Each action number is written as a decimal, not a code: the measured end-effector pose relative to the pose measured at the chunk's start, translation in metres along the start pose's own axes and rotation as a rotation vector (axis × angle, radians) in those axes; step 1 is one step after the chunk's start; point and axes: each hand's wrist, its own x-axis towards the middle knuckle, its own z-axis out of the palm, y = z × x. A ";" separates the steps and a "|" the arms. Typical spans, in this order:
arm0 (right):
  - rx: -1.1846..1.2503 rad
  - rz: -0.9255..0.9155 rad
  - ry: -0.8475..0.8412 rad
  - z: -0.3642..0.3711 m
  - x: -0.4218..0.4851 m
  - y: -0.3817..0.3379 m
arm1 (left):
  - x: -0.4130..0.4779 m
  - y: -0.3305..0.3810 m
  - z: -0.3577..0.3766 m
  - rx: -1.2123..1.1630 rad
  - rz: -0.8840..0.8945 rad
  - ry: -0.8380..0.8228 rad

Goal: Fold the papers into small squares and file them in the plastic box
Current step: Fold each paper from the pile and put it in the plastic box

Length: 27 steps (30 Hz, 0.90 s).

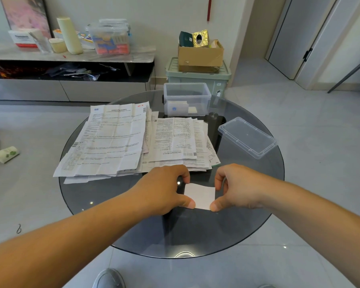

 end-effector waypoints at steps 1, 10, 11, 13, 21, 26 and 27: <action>0.013 -0.003 0.002 0.001 0.000 0.001 | 0.000 0.000 0.000 0.006 0.003 0.000; 0.066 -0.028 0.058 0.006 0.009 0.007 | 0.000 0.004 -0.001 0.031 0.016 -0.013; 0.062 -0.029 0.058 0.005 0.010 0.008 | -0.001 0.005 -0.001 0.043 0.018 -0.015; 0.047 -0.046 0.063 0.005 0.009 0.008 | -0.001 0.005 -0.002 0.061 0.021 -0.018; 0.051 -0.264 0.091 0.007 -0.001 -0.005 | -0.002 0.009 0.007 0.041 0.131 0.041; 0.102 -0.312 0.072 -0.001 -0.001 -0.005 | -0.004 0.012 -0.002 -0.047 0.147 0.084; 0.125 -0.338 0.101 -0.007 -0.001 -0.005 | -0.003 0.013 -0.009 -0.063 0.147 0.115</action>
